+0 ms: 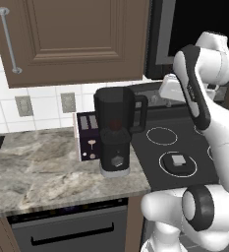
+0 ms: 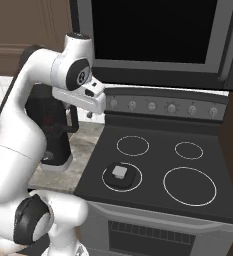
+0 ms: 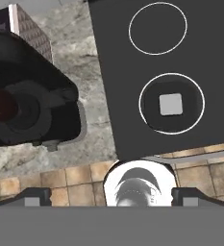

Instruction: Open the blender lid, put the apple in the blender, close the lid, and start the blender.

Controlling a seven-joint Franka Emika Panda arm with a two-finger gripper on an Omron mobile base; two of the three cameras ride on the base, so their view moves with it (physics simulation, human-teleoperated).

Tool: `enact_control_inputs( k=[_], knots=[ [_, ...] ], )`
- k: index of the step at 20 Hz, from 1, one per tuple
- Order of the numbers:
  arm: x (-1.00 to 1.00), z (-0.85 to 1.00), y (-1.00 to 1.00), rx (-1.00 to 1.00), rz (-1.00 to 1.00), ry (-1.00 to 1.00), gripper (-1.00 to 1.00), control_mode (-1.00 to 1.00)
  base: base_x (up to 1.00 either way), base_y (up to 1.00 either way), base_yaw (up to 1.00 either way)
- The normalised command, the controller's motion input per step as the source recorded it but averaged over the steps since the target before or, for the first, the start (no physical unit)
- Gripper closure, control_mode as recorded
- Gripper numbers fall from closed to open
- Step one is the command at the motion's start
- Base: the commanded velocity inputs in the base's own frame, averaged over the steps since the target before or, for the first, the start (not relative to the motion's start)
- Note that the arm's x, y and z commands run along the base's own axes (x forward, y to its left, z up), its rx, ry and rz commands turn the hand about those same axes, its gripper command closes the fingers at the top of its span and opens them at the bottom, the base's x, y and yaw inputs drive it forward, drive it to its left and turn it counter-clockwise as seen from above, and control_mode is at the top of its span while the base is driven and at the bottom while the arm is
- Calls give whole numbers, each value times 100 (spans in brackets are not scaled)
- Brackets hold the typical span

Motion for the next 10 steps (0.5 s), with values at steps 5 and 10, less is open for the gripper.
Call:
enact_control_inputs(
  k=[5,10],
  knots=[
    [-1,-100,-100,4,-22,9,-100,-100,0,0,0],
    [17,-90,-92,0,-10,10,-100,-100,0,0,0]
  ],
)
